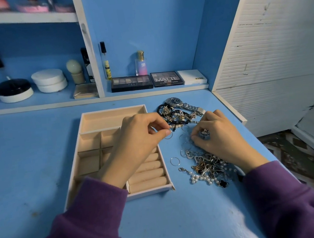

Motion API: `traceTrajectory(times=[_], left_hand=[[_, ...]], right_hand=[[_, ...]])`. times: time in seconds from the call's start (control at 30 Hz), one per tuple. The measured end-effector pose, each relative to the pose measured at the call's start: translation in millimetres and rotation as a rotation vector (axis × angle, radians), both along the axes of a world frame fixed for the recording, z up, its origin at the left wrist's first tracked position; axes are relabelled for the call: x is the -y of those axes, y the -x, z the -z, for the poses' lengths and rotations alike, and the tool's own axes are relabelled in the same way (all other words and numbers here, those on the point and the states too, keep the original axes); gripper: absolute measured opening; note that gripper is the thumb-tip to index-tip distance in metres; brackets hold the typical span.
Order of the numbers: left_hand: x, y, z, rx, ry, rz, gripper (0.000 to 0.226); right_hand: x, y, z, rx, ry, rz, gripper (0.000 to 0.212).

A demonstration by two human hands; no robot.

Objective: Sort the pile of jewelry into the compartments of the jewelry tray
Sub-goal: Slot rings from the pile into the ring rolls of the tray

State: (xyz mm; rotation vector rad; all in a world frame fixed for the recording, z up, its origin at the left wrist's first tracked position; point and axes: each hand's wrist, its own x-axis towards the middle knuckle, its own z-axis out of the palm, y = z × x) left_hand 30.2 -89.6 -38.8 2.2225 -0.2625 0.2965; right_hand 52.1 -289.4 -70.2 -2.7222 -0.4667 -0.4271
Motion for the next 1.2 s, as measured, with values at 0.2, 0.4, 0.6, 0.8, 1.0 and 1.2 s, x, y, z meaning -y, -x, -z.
traceTrajectory(times=[0.2, 0.4, 0.6, 0.8, 1.0, 1.2], left_hand=[[-3.1, -1.5, 0.9, 0.007, 0.014, 0.001, 0.008], [-3.8, -2.2, 1.8, 0.012, 0.017, 0.004, 0.009], [-3.8, -0.8, 1.3, 0.019, 0.013, 0.012, 0.008], [-3.8, -2.0, 2.7, 0.017, 0.020, 0.010, 0.012], [-4.0, -2.6, 3.3, 0.022, 0.016, 0.007, 0.011], [-3.4, -2.3, 2.9, 0.023, 0.005, 0.003, 0.011]], right_hand=[[0.1, -0.3, 0.2, 0.036, -0.021, -0.011, 0.006], [-2.9, -0.1, 0.4, 0.027, -0.022, -0.027, 0.025], [-7.6, -3.0, 2.7, 0.115, 0.039, -0.020, 0.006], [-8.8, -2.3, 1.8, 0.118, 0.073, -0.028, 0.016], [-8.0, -2.0, 2.2, 0.110, 0.050, 0.016, 0.032], [-8.6, -1.1, 1.2, 0.082, 0.038, 0.009, 0.022]])
